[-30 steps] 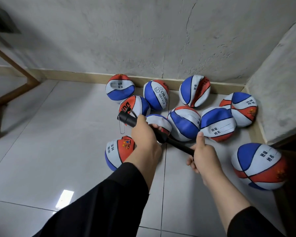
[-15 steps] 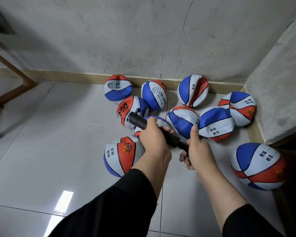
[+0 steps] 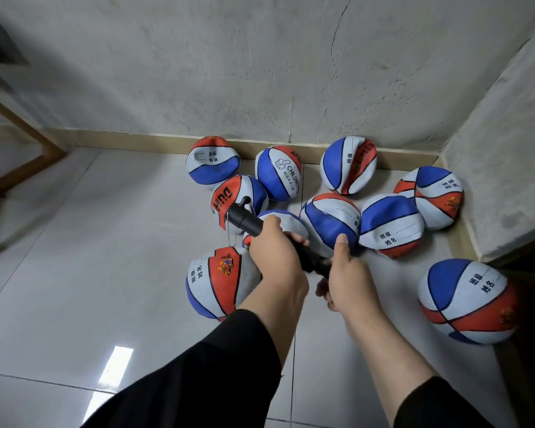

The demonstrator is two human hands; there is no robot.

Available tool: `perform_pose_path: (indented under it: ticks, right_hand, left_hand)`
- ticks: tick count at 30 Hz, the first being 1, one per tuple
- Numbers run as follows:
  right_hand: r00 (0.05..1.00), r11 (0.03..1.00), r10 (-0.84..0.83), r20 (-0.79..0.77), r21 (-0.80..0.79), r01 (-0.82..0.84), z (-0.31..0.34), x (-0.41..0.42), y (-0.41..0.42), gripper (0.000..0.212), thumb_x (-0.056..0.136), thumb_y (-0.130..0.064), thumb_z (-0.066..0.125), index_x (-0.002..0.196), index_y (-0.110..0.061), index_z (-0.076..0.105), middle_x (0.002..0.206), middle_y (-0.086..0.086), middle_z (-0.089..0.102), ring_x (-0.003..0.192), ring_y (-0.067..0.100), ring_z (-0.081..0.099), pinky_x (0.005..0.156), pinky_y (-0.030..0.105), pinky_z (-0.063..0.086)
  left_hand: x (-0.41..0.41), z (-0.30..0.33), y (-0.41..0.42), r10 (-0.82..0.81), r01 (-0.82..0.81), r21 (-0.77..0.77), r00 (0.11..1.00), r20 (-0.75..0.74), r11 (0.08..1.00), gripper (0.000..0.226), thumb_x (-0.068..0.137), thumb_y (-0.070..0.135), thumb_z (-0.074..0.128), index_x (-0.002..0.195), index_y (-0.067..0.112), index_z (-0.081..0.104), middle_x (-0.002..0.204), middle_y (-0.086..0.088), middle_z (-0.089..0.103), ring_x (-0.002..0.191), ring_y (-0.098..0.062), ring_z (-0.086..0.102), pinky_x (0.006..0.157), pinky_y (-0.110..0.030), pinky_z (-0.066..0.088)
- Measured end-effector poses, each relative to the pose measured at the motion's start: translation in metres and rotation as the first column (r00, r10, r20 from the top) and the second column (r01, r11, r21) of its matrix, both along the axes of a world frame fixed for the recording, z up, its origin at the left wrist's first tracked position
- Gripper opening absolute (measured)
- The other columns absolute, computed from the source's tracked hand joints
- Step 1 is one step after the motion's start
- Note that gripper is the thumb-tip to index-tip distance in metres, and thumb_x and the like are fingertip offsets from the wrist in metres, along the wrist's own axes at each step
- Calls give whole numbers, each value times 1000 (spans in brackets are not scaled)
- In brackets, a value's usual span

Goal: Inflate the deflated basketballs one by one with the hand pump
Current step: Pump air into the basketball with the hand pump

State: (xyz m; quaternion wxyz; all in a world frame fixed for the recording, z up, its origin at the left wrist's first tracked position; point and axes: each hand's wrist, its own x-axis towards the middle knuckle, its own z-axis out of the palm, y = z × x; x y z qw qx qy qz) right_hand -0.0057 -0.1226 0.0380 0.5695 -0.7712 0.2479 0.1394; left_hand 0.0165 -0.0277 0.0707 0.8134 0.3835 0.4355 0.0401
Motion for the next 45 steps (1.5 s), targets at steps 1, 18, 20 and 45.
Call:
perform_pose_path:
  ticks: [1,18,20,45]
  right_hand:
    - [1000,1000,5,20,-25,-5,2,1,2,67,104,-63,25,81,-11,62,67,15,67,53,26,55,56,34,42]
    - [993,995,-97,-67,26,99,-9,-10,-4,65,107,-54,29,82,-1,59,47,10,59,49,28,52,47,29,37]
    - [996,997,-77,-46,4,77,-6,-6,3,66,106,-57,28,89,-3,62,53,12,64,52,31,58,48,32,43]
    - [999,998,-46,-3,45,46,-1,-15,7,70,107,-56,32,76,-2,63,53,12,60,48,28,55,53,38,46]
  left_hand:
    - [-2,-2,-4,-9,9,-1,1000,-3,1000,23,92,26,54,77,8,53,55,-9,54,51,-26,54,69,-40,48]
    - [7,-8,17,92,-87,154,995,-28,984,10,95,12,52,105,14,53,65,-6,50,46,-18,52,43,-23,43]
    - [7,-7,6,91,-89,119,996,-10,989,7,93,11,51,99,15,52,55,-2,49,44,-20,50,49,-27,46]
    - [-8,-19,-11,26,-20,132,999,-40,991,40,84,14,49,115,-10,59,68,-19,60,40,-22,55,42,-26,46]
